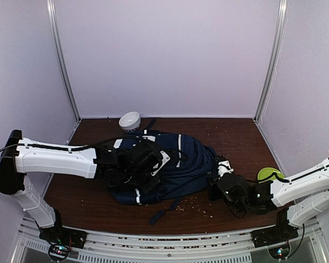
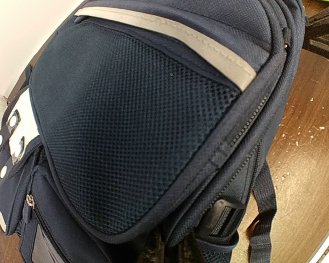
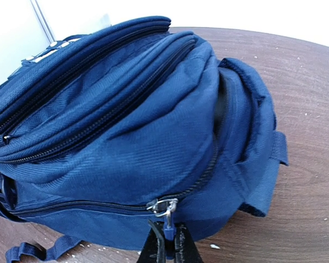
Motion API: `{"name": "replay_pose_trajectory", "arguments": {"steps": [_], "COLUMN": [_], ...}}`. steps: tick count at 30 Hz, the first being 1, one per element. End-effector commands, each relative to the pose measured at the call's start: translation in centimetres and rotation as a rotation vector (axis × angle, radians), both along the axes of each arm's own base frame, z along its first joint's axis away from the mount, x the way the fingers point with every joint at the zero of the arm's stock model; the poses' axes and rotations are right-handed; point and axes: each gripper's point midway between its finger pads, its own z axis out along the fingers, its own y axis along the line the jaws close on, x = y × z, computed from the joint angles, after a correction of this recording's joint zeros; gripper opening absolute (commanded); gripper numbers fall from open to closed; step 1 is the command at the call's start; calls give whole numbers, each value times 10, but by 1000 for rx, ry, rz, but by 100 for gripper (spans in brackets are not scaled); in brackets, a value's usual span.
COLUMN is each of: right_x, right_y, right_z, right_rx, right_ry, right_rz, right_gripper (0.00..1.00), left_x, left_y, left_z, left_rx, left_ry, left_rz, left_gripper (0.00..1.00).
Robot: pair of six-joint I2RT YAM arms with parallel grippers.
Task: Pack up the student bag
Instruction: Zip the student bag at the center of the board.
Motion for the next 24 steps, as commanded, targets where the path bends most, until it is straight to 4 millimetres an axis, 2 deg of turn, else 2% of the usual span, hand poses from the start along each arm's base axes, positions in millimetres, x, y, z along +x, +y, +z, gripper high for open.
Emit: {"name": "replay_pose_trajectory", "arguments": {"steps": [1,5,10,12,16,17,19,20,23,24], "right_x": [5,10,20,25,26,25,23,23,21,21], "right_y": [-28,-46,-55,-56,-43,-40,-37,-37,-37,-37], "right_z": [-1,-6,-7,-7,-2,-1,1,2,7,7], "right_rx": [-69,-74,-53,-39,-3,7,20,21,26,28], "right_ry": [-21,6,40,58,72,74,78,78,77,77], "right_rz": [-55,-92,-132,-149,-108,-94,-77,-73,-63,-60], "right_gripper": [0,0,0,0,0,0,0,0,0,0], "left_x": [-5,-6,-9,-10,-12,-13,-15,-16,-19,-20], "left_y": [9,13,18,21,29,30,34,38,52,58], "left_z": [6,4,-3,-4,-7,-7,-3,2,21,27], "left_rx": [-1,7,20,28,31,24,-1,-21,-109,-147], "left_ry": [0,0,12,11,21,25,36,48,83,94], "left_rz": [8,10,5,9,27,30,61,94,202,246], "left_gripper": [0,0,0,0,0,10,49,64,92,97]}}
